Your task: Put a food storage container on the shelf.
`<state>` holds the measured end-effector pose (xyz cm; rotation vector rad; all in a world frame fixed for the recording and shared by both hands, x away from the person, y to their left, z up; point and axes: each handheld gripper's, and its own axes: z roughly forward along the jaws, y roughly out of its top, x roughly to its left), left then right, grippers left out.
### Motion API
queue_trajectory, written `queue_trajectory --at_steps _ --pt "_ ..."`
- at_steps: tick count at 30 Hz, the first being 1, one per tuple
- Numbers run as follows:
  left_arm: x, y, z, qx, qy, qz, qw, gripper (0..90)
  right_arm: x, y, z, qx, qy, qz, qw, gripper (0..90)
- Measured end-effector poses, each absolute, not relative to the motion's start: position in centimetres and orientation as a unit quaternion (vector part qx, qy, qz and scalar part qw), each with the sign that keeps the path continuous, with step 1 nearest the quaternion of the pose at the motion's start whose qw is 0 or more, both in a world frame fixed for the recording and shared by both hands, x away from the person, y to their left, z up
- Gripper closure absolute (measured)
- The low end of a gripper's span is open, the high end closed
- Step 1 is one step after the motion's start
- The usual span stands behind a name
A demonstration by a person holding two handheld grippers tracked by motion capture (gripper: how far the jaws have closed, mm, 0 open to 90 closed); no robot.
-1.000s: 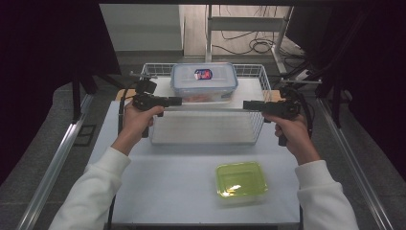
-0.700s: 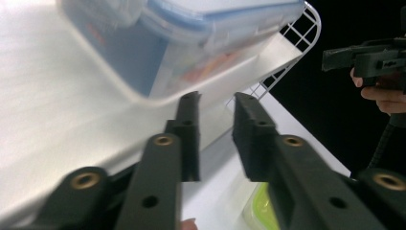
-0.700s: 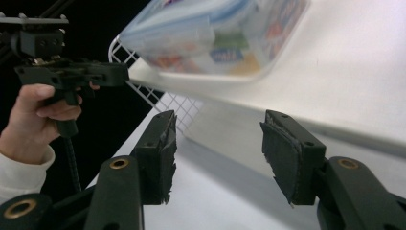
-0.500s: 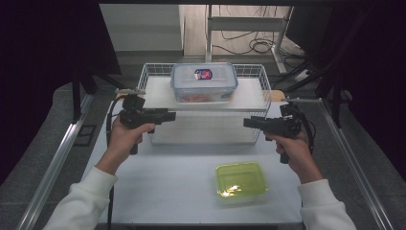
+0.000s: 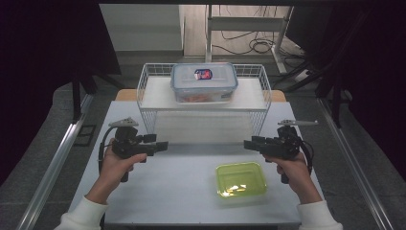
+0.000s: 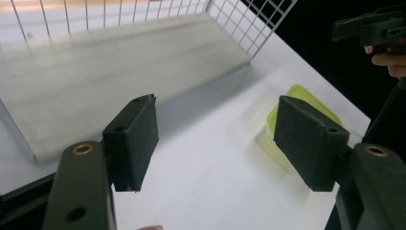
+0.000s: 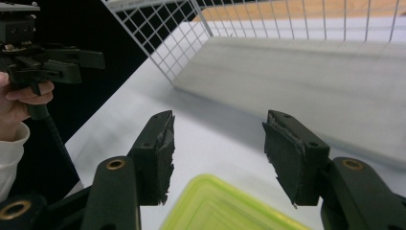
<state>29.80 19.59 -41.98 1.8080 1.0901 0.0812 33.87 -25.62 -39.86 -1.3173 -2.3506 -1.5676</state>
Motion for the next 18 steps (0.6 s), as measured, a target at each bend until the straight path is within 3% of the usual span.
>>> queue_trajectory --at_steps 18 --pt "28.1 20.0 -46.0 0.754 0.457 0.000 0.472 30.6 32.3 -25.7 -43.5 -0.432 -0.778 -0.455 -0.004 43.5"
